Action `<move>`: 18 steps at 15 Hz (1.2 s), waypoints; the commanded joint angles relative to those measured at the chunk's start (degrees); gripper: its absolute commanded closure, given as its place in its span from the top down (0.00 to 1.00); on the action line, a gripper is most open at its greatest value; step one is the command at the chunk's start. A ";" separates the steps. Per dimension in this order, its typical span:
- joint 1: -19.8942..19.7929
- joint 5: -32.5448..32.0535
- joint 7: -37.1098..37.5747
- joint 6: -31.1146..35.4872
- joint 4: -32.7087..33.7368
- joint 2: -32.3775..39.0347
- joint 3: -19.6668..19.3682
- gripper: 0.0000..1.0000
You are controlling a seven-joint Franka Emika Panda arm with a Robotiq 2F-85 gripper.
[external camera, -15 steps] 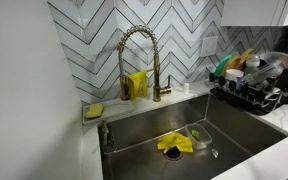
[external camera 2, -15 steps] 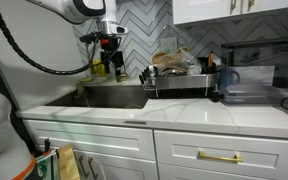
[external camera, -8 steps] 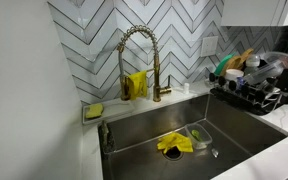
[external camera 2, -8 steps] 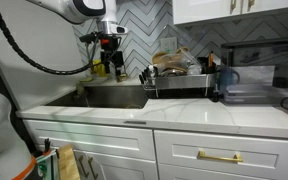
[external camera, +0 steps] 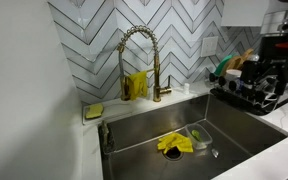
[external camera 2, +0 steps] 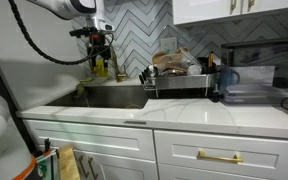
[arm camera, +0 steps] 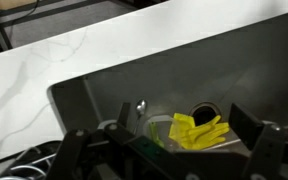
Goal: Remove the sponge from the case inside the sink on the left and put it on the top left side of the sink
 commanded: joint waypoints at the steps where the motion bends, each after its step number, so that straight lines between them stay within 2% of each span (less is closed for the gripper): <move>1: 1.12 0.41 -0.01 -2.16 2.27 1.18 1.00 1.00; 4: 2.70 0.59 -0.02 -4.95 6.12 3.70 2.60 1.00; 14: 2.61 0.60 -0.23 -5.09 6.71 4.72 2.28 1.00; 18: 4.04 2.60 -1.11 -6.53 13.28 12.20 3.91 1.00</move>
